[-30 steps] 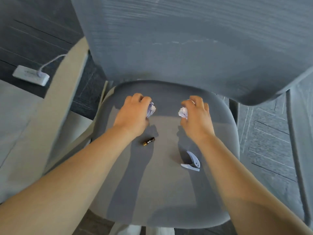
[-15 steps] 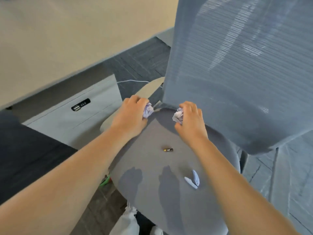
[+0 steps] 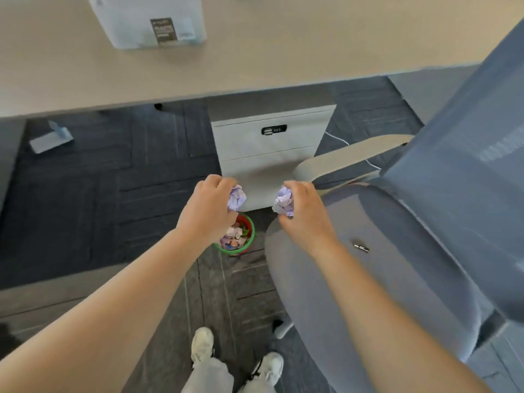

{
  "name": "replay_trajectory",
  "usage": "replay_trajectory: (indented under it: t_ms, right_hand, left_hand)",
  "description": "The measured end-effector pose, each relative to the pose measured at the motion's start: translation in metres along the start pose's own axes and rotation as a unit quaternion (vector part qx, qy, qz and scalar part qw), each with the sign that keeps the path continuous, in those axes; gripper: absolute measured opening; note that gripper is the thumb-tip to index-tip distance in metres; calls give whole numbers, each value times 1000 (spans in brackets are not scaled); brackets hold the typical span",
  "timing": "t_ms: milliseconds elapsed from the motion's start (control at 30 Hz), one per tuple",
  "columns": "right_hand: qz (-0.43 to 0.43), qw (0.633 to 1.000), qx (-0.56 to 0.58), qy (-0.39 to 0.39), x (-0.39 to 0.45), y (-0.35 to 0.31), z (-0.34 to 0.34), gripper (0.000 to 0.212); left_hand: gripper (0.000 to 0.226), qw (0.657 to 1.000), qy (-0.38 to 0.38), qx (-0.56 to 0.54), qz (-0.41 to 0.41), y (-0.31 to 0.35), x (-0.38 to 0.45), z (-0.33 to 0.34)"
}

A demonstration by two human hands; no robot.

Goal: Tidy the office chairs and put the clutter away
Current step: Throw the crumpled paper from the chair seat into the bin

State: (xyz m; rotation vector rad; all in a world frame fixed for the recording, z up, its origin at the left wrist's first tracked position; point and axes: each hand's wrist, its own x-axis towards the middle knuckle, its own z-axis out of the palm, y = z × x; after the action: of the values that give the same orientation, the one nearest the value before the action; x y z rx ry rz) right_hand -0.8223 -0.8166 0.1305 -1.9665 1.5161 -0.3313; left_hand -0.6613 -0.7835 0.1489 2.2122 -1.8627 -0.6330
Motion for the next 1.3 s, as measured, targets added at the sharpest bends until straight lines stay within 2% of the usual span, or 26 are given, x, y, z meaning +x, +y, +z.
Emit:
replay_trajectory:
  t_ms: [167,267,400,533,600,833,1000,1200,1300]
  right_hand:
    - [38,996,-5,-81,5,-5,75,40]
    - [65,991,-17,-112,12,-4,111,44]
    - [73,992,-16,-99,39,0,149,48]
    - [90,991,-45,-88,75,7,174,73]
    - [117,989,-43,-84,82,14,183,76]
    - [148,985,-41,-84,78,42,196,48]
    - [167,981,-56,-87,84,52,188,40]
    - [194,977,-51,-70,78,54,168,40]
    - [210,975,-45,-53,64,57,146,39]
  left_hand:
    - [50,996,-40,-20,-71,-71,-9,28]
    - [48,993,-63,-32,-90,-104,-6,46]
    - [48,991,-90,-35,-98,-139,11,64]
    - [45,991,-93,-34,-89,-163,39,79]
    - [47,991,-99,-36,-89,-169,52,88]
    - [55,986,-135,-66,-78,-163,88,124]
    - [76,981,-173,-66,-64,-155,108,136]
    - [41,982,-179,5,-53,-149,96,121]
    - [34,981,-190,20,-19,-126,88,109]
